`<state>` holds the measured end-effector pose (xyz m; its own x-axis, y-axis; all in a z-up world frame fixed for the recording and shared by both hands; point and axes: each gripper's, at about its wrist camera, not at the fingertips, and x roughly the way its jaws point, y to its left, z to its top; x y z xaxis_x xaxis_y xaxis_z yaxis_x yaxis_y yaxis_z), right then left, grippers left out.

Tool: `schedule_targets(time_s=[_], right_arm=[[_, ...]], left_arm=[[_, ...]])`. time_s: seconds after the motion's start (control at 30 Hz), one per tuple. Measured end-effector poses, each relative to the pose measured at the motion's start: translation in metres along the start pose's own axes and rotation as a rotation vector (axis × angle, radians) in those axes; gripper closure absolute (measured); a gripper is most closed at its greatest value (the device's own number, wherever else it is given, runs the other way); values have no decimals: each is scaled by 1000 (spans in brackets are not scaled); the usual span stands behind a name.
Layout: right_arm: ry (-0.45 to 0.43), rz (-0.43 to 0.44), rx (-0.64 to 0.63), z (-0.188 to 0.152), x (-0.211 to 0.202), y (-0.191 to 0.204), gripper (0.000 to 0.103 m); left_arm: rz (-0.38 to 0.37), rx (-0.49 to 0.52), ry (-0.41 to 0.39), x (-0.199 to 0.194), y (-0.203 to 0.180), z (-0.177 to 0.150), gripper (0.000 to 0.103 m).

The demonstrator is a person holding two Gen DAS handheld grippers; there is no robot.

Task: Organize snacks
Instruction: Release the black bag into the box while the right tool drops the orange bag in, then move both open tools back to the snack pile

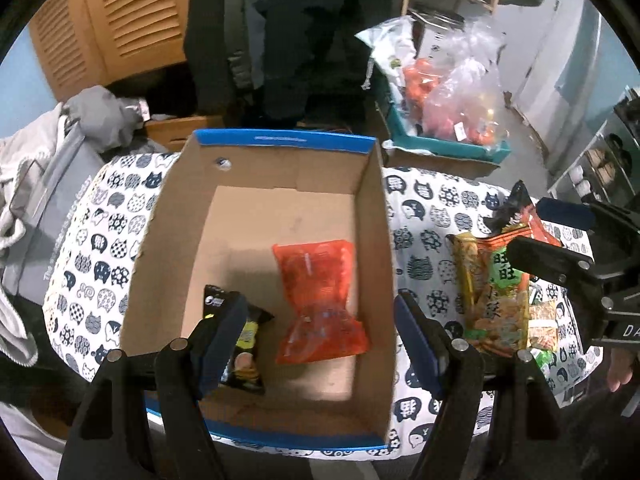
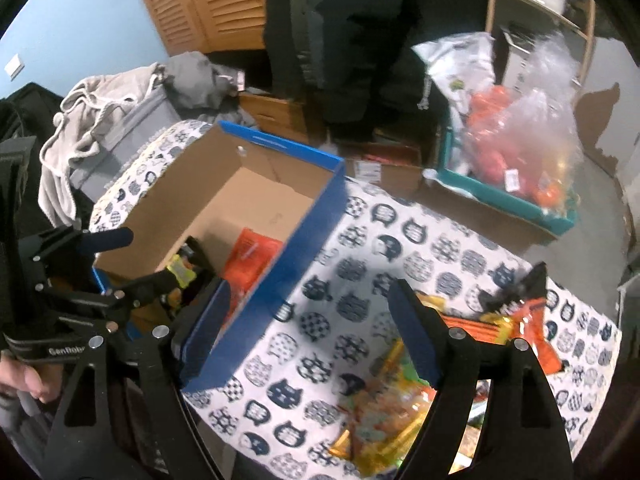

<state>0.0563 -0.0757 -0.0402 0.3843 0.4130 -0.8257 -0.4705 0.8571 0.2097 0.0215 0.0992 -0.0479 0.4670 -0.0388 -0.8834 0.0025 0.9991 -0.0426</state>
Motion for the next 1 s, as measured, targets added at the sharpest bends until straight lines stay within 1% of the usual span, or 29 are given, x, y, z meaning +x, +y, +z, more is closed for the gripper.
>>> schedule_targets(time_s=[0.2, 0.33, 0.5, 0.73, 1.0], right_arm=[[-8, -32, 26, -18, -16, -25, 22], [-14, -59, 42, -31, -28, -44, 22], [-16, -86, 69, -46, -39, -66, 22], [-16, -120, 82, -66, -51, -89, 22], [-2, -153, 98, -87, -57, -114, 22]], left_arm=[[-7, 45, 3, 0, -25, 2, 26], [-27, 72, 7, 1, -45, 3, 23], [-33, 130, 10, 4, -72, 2, 23], [-76, 173, 52, 15, -103, 1, 22], [-94, 229, 89, 32, -139, -1, 22]])
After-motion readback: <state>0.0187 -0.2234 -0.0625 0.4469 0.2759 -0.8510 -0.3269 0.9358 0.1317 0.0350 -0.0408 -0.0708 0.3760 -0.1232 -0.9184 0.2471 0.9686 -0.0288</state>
